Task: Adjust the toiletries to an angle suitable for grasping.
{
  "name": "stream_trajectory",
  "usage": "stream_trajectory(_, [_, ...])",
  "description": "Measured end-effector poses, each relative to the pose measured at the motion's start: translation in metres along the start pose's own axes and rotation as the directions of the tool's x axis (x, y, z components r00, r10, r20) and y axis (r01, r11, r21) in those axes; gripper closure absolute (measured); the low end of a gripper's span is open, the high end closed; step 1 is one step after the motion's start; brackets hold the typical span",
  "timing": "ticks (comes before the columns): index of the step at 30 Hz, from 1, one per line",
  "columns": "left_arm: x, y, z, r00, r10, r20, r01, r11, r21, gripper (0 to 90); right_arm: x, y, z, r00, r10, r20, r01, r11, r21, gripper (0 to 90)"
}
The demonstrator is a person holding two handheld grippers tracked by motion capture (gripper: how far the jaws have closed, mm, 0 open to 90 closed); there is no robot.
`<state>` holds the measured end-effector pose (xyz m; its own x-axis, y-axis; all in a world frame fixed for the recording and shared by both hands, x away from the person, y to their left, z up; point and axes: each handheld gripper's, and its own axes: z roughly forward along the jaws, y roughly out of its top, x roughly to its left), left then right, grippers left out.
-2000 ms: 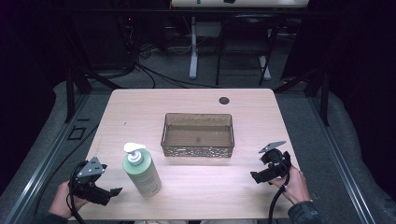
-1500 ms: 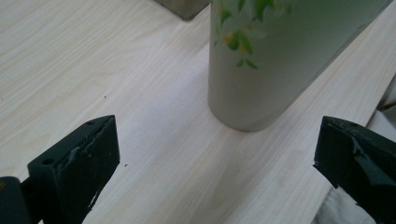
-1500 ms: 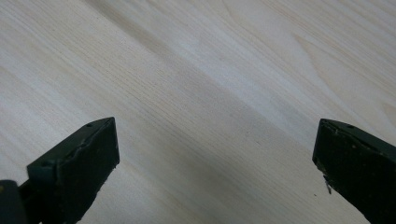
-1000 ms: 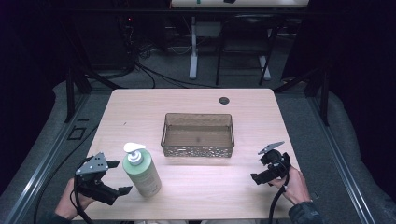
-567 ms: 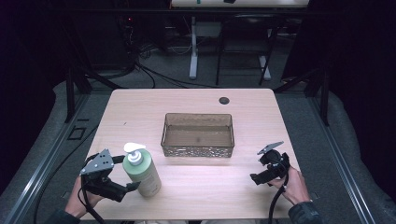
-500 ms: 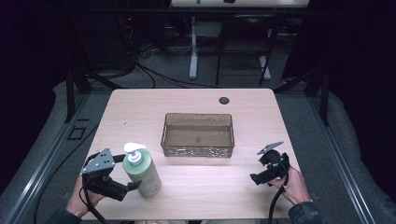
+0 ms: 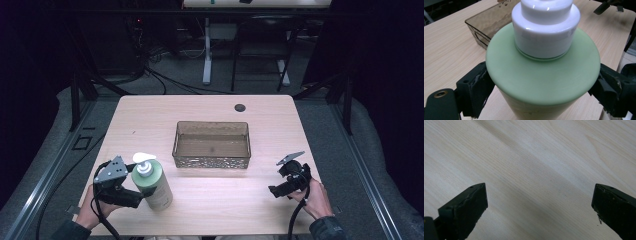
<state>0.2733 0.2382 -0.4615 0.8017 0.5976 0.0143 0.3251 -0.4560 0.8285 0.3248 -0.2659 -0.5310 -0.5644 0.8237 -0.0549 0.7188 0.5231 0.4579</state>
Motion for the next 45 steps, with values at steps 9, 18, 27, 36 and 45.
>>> stream_trajectory(9, [0.003, 0.006, 0.009, 0.9995, -0.014, -0.028, 0.014, 0.9999, 0.001, 11.8, -0.001, 0.000, 0.001, 0.9999, -0.004, 0.014, 0.004, 1.000, 0.002, 0.0])
stream_trajectory(18, [0.009, 0.013, 0.020, 0.9985, -0.025, -0.049, 0.025, 0.9997, 0.002, 11.8, -0.001, 0.000, 0.001, 0.9999, -0.003, 0.015, 0.003, 1.000, 0.006, 0.0])
stream_trajectory(27, [0.014, 0.022, 0.032, 0.9980, -0.028, -0.057, 0.028, 0.9996, 0.004, 11.9, -0.001, 0.000, 0.001, 0.9999, 0.001, 0.016, -0.001, 1.000, 0.005, 0.1])
stream_trajectory(36, [0.015, 0.028, 0.041, 0.9978, -0.030, -0.059, 0.030, 0.9995, -0.001, 11.9, -0.001, 0.000, 0.001, 0.9997, -0.001, 0.023, 0.001, 1.000, 0.009, 0.4])
stream_trajectory(45, [0.010, 0.035, 0.050, 0.9927, -0.061, -0.104, 0.062, 0.9980, 0.009, 11.9, -0.002, 0.000, 0.001, 0.9997, 0.001, 0.025, -0.002, 1.000, 0.010, 0.4])
